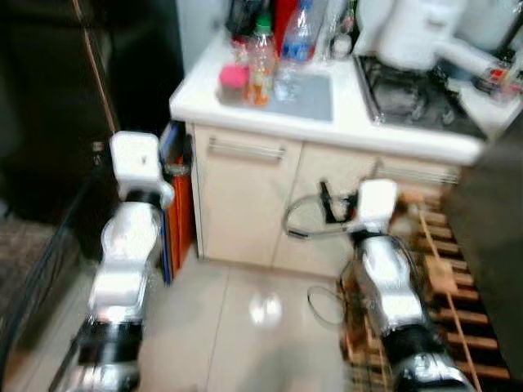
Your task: Restocking fridge
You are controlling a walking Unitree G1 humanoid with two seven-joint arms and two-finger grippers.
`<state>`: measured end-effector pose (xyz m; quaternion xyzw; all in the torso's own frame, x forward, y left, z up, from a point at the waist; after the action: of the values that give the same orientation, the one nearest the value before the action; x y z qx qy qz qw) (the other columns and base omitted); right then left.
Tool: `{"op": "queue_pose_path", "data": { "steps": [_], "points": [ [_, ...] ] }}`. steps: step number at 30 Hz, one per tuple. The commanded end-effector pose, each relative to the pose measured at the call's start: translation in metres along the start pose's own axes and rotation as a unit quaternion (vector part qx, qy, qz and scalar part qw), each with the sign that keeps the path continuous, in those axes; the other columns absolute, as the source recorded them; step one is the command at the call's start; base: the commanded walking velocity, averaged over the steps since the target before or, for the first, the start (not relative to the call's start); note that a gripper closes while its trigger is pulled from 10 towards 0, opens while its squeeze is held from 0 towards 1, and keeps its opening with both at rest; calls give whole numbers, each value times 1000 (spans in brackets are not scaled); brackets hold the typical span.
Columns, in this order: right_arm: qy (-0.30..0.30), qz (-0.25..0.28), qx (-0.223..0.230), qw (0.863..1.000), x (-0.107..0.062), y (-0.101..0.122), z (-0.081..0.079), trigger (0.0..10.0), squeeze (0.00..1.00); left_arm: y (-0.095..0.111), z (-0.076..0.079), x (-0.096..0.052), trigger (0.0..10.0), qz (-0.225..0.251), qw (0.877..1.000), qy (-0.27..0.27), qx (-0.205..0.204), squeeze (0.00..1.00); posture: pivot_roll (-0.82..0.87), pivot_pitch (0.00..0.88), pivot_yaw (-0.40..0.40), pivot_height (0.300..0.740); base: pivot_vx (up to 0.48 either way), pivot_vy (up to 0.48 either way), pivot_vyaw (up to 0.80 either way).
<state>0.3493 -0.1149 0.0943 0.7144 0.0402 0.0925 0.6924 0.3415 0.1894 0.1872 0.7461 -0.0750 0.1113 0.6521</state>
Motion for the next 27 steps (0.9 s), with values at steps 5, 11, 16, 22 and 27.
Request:
{"op": "queue_pose_path", "data": {
  "steps": [5, 11, 16, 22, 27],
  "points": [
    [-26, 2, -10, 1000, -3, 1, 22, 10000, 0, 8, 15, 2, 10000, 14, 1000, -20, -3, 0, 15, 0, -57, 740, 466, 0, 0],
    [-24, 6, -11, 1000, -2, 4, 20, 10000, 0, 11, 15, 3, 10000, 20, 1000, -21, -1, 0, 15, 0, -55, 740, 467, 0, 0],
    [-13, 76, -21, 997, 7, 41, 12, 10000, 0, 20, 14, 4, 10000, 39, 999, -23, 9, 0, 13, 0, -51, 740, 469, 0, 0],
    [-9, 212, -1, 977, 34, 133, 5, 10000, 0, 48, 16, 8, 10000, 96, 995, -22, 27, 0, 18, 0, -45, 740, 471, 0, 0],
    [15, 282, -4, 959, 47, 198, 0, 10000, 0, 68, 13, 13, 10000, 128, 991, -14, 28, 0, 31, 0, -49, 740, 478, 0, 0]
  ]
}}
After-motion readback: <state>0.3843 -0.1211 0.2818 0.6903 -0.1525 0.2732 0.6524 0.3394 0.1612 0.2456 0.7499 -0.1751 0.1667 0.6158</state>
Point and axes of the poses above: a point about 5 cm out from each wrist's last joint towards the gripper, its own x axis pointing out of the wrist towards the gripper, its own y axis along the axis of the wrist's last joint, z = x × y, the point moved 3 cm from there along x, pointing out of the wrist towards the gripper, and after that the axes turned 1 degree about x, right-handed, at the moved point
